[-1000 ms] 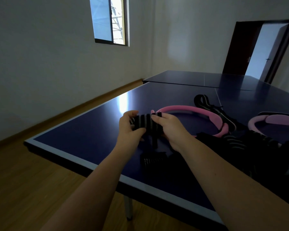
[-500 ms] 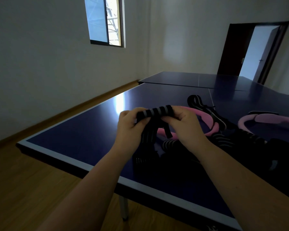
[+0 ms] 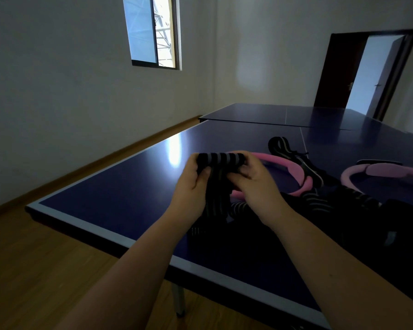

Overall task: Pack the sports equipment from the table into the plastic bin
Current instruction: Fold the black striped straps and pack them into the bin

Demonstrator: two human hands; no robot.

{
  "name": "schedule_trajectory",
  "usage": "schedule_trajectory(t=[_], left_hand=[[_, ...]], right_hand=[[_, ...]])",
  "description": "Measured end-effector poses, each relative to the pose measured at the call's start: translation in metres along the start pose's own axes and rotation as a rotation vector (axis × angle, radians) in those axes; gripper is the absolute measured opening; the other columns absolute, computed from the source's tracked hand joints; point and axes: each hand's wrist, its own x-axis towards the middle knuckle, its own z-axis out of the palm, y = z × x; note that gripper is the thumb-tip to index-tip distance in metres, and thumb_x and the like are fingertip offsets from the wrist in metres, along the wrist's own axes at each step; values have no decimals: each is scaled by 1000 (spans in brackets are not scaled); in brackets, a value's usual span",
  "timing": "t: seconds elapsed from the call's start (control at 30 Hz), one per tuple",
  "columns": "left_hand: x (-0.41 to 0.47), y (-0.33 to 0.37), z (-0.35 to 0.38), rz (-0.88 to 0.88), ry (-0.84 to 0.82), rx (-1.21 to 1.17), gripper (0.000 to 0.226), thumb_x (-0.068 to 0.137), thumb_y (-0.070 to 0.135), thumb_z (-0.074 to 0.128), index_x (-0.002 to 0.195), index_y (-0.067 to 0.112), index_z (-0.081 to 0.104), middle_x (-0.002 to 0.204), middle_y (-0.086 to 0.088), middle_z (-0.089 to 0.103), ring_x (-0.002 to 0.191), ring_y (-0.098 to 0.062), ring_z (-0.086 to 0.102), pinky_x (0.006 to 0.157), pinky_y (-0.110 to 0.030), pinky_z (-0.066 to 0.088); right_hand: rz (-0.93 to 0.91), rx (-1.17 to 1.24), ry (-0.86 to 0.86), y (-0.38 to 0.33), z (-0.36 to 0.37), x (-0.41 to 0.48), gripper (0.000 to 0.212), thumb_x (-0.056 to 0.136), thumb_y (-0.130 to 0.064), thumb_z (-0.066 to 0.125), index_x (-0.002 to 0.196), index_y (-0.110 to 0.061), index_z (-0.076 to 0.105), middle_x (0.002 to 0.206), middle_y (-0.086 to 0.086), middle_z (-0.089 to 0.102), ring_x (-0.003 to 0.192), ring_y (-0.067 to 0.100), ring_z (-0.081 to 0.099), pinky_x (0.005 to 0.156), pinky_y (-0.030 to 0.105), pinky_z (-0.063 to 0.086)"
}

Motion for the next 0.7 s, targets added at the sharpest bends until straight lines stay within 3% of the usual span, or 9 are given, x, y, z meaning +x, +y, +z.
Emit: schedule_trajectory(t=[0.1,0.17,0.27,0.33,0.43,0.5,0.53,0.6,0.7], left_hand=[[1,-2,-6,-9,-21,-75,23,101,3,46,115,18,56,93,21,62,88,-3,62,74,-17,51],[0,0,-4,-138,-25,-248,20,105,15,41,117,19,56,92,12,68,91,-8,67,69,-14,52],[-1,0,2,-294,-57,-411,37,108,30,27,101,15,60,75,12,73,73,5,68,57,-7,49],[-3,2,4,-283,-69,-310,25,106,23,38,99,9,57,79,8,67,72,1,66,59,-9,49],[1,-6,1,-172,-27,-131,2,102,10,50,103,11,51,89,5,59,84,-11,61,68,-16,52],[6,-12,-4,-115,1,-37,8,102,7,49,103,15,48,89,5,58,80,-8,61,66,-17,52],[8,-12,-7,-86,20,-16,9,101,6,49,105,15,47,90,5,57,80,-5,60,65,-16,51],[11,-10,-11,-19,16,-20,12,101,3,48,107,13,48,92,9,56,80,0,58,68,-16,51],[14,-10,-11,26,-54,-46,19,99,0,47,110,14,51,96,23,55,91,1,56,79,-18,52]], right_hand=[[-29,92,126,-5,-5,2,26,88,10,57,92,-8,75,95,9,75,87,21,72,76,33,59],[-58,162,195,-3,-6,7,33,88,15,52,79,-8,75,89,9,75,86,23,72,74,30,60],[-72,149,189,0,-3,8,53,88,16,46,61,-22,73,83,1,73,79,16,71,62,24,54],[-72,145,141,5,-1,6,54,88,16,43,59,-20,70,85,1,74,79,16,70,64,25,56],[-30,182,63,10,0,7,46,87,17,42,65,-11,70,103,4,76,99,19,71,88,34,57],[-3,253,29,10,-3,9,34,90,10,50,85,-14,75,111,8,74,110,22,68,101,43,52],[10,296,1,8,-5,10,30,91,4,56,102,-18,72,112,9,74,111,24,68,101,43,51],[33,215,-64,9,-9,14,47,89,2,64,123,-29,59,111,4,73,109,18,68,98,33,53],[15,-143,-121,13,-6,19,41,85,1,70,117,-24,64,108,-3,74,102,7,68,94,29,53]])
